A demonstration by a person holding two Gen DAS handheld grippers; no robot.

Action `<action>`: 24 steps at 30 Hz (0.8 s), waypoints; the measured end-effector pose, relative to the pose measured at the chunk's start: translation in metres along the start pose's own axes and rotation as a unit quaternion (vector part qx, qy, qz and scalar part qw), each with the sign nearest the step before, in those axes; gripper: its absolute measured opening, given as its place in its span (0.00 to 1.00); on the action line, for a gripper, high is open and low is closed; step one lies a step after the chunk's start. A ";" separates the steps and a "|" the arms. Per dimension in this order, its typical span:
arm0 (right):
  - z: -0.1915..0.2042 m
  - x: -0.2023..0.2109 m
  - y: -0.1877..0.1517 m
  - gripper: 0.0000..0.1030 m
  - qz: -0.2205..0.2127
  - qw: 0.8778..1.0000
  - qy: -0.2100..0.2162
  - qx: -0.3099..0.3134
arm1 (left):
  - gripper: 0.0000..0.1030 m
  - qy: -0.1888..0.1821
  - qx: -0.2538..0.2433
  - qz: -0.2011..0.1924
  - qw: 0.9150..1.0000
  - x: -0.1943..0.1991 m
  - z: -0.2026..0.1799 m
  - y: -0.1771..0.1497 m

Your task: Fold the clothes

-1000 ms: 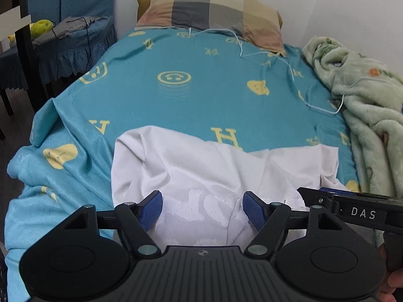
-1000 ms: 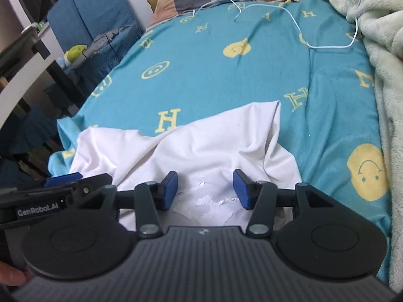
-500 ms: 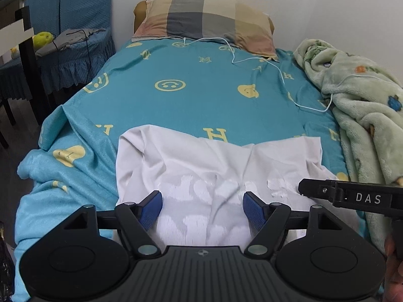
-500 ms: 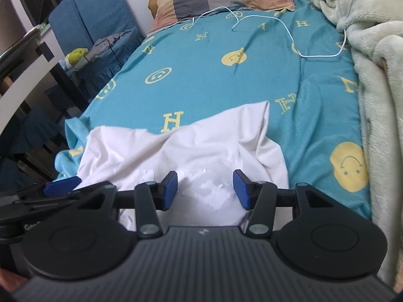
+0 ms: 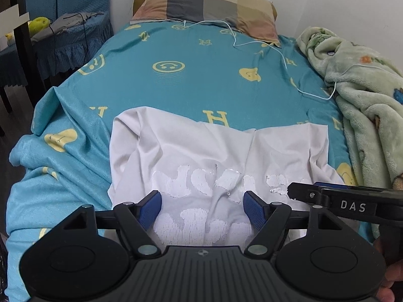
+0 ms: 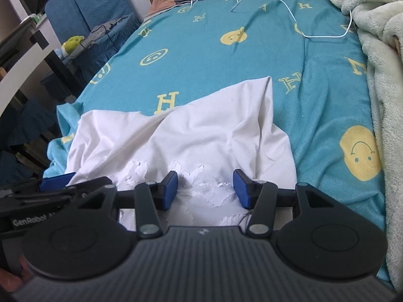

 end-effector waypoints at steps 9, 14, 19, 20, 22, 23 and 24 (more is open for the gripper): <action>-0.002 0.001 0.000 0.50 -0.003 1.000 0.002 -0.008 | 0.76 -0.032 0.051 -0.001 0.998 0.031 0.006 -0.004; -0.008 0.009 0.000 0.49 -0.015 0.999 0.011 -0.031 | 0.80 -0.085 0.159 0.009 0.984 0.057 0.031 -0.019; -0.019 0.023 0.005 0.54 -0.030 0.995 0.038 -0.088 | 0.87 -0.151 0.299 0.044 0.941 0.053 0.070 -0.044; -0.021 0.026 0.006 0.59 -0.033 0.993 0.048 -0.104 | 0.87 -0.162 0.329 0.057 0.928 0.046 0.077 -0.051; -0.025 0.032 0.008 0.66 -0.041 0.988 0.065 -0.133 | 0.87 -0.176 0.373 0.080 0.908 0.031 0.089 -0.058; -0.026 0.034 0.009 0.66 -0.044 0.985 0.073 -0.147 | 0.87 -0.179 0.389 0.083 0.900 0.025 0.092 -0.060; -0.026 0.036 0.011 0.66 -0.043 0.983 0.085 -0.160 | 0.87 -0.181 0.405 0.084 0.892 0.018 0.096 -0.062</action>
Point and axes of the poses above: each gripper's, at about its wrist camera, not at the fingertips, and x roughly against the way its jaws point, z to its left, y to its top, the point moved 2 cm from there along -x, roughly the way its jaws point, and after that the axes turned 6 degrees about x, right-handed, at the moved point
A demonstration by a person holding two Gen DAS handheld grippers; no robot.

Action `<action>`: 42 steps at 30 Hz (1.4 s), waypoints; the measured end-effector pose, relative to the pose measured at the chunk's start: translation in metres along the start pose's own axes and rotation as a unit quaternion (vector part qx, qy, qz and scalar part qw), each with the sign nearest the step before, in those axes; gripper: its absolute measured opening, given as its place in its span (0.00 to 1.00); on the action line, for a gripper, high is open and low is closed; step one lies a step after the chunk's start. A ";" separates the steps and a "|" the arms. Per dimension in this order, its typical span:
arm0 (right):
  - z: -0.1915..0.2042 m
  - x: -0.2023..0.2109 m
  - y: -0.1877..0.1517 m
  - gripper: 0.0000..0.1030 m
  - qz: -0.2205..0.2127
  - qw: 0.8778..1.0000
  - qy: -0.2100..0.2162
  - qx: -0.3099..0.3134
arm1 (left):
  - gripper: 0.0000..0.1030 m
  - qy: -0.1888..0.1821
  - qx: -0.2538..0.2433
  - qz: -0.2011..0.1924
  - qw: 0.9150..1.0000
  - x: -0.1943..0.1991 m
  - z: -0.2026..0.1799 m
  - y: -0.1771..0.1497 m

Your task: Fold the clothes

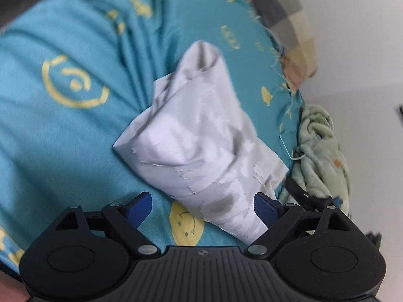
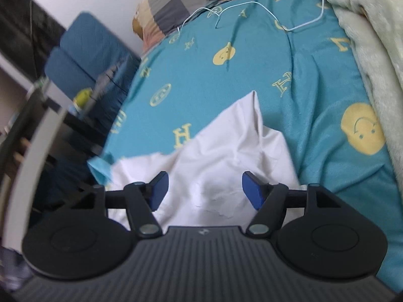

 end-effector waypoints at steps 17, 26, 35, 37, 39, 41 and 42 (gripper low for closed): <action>-0.003 0.007 -0.055 0.70 0.133 0.941 0.138 -0.280 | 0.39 -0.092 0.044 -0.035 0.994 0.000 -0.008 0.026; -0.028 -0.004 -0.072 0.88 0.121 0.927 0.091 -0.344 | 0.45 -0.107 0.071 -0.032 0.991 -0.004 -0.001 0.025; -0.035 0.009 -0.061 0.35 0.043 0.951 0.036 -0.304 | 0.48 -0.087 0.132 -0.019 0.987 -0.016 0.027 0.024; -0.029 0.013 -0.060 0.33 0.039 0.955 0.037 -0.291 | 0.40 -0.088 0.134 -0.025 0.987 -0.013 0.028 0.024; -0.026 0.018 -0.058 0.31 0.033 0.957 0.041 -0.287 | 0.32 -0.092 0.132 -0.031 0.986 -0.010 0.027 0.024; -0.026 0.031 -0.057 0.31 0.027 0.957 0.047 -0.284 | 0.30 -0.102 0.125 -0.036 0.986 -0.003 0.021 0.024; -0.023 0.037 -0.056 0.30 0.023 0.957 0.050 -0.284 | 0.29 -0.110 0.124 -0.037 0.986 0.002 0.018 0.024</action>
Point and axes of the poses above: each gripper's, at about its wrist camera, not at the fingertips, and x roughly against the way its jaws point, z to its left, y to its top, the point moved 2 cm from there along -x, roughly the way its jaws point, and after that the axes turned 6 degrees about x, right-handed, at the moved point
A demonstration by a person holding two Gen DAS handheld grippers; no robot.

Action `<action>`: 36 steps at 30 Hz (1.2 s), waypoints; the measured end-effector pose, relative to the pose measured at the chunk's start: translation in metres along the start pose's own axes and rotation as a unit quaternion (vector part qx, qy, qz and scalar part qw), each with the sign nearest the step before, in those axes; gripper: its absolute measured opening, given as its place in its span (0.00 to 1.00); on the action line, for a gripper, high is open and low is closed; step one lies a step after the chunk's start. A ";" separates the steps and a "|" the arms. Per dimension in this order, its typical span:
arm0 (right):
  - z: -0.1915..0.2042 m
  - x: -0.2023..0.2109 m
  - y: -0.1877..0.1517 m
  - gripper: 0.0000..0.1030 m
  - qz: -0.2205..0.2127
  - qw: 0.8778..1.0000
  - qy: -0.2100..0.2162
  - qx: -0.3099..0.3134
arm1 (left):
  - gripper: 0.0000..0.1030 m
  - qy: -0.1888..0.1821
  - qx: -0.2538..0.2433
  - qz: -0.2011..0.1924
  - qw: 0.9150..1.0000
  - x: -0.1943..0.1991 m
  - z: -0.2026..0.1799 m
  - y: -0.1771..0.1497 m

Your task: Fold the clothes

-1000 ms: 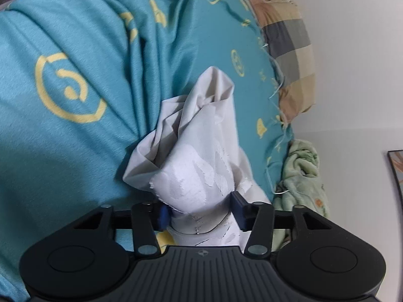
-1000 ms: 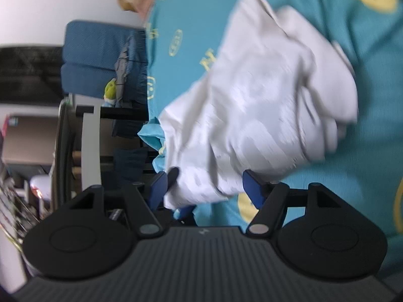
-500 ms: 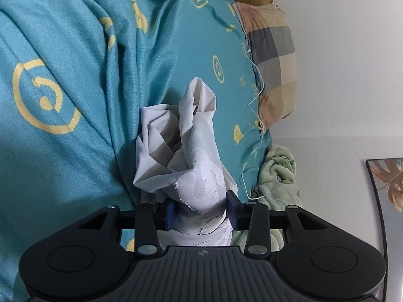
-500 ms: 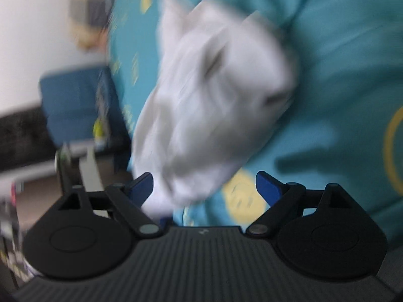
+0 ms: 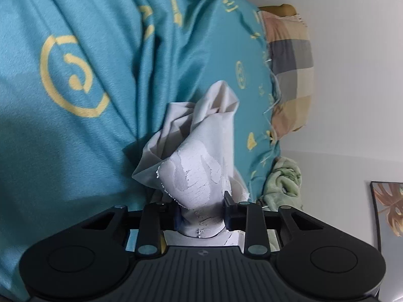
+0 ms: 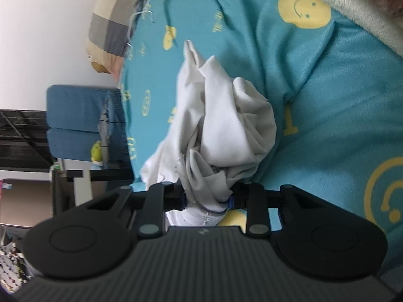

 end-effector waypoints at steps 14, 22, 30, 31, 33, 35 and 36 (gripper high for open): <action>0.011 0.134 -0.015 0.30 -0.060 0.995 0.062 -0.043 | 0.28 -0.030 -0.045 0.055 0.997 0.066 -0.082 -0.104; 0.029 0.246 0.077 0.30 -0.165 0.982 0.080 -0.038 | 0.28 -0.061 -0.111 0.120 0.985 -0.015 -0.202 -0.198; 0.047 0.361 0.213 0.30 -0.296 0.954 0.050 0.018 | 0.28 -0.125 -0.168 0.210 0.955 -0.154 -0.317 -0.316; 0.046 0.373 0.227 0.30 -0.308 0.950 0.047 0.032 | 0.28 -0.134 -0.180 0.217 0.950 -0.168 -0.322 -0.330; 0.036 0.388 0.248 0.30 -0.326 0.943 0.038 0.054 | 0.28 -0.140 -0.202 0.229 0.942 -0.194 -0.317 -0.349; 0.016 0.395 0.258 0.30 -0.340 0.938 0.020 0.069 | 0.28 -0.144 -0.225 0.241 0.933 -0.221 -0.310 -0.367; 0.001 0.394 0.256 0.30 -0.336 0.940 0.005 0.062 | 0.28 -0.137 -0.228 0.250 0.931 -0.231 -0.299 -0.370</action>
Point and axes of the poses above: each gripper's, at about its wrist camera, not at the fingertips, and x roughly against the way its jaws point, z to its left, y to its top, the point moved 2 cm from there along -x, roughly the way its jaws point, and after that the axes turned 6 degrees about x, right-handed, at the moved point
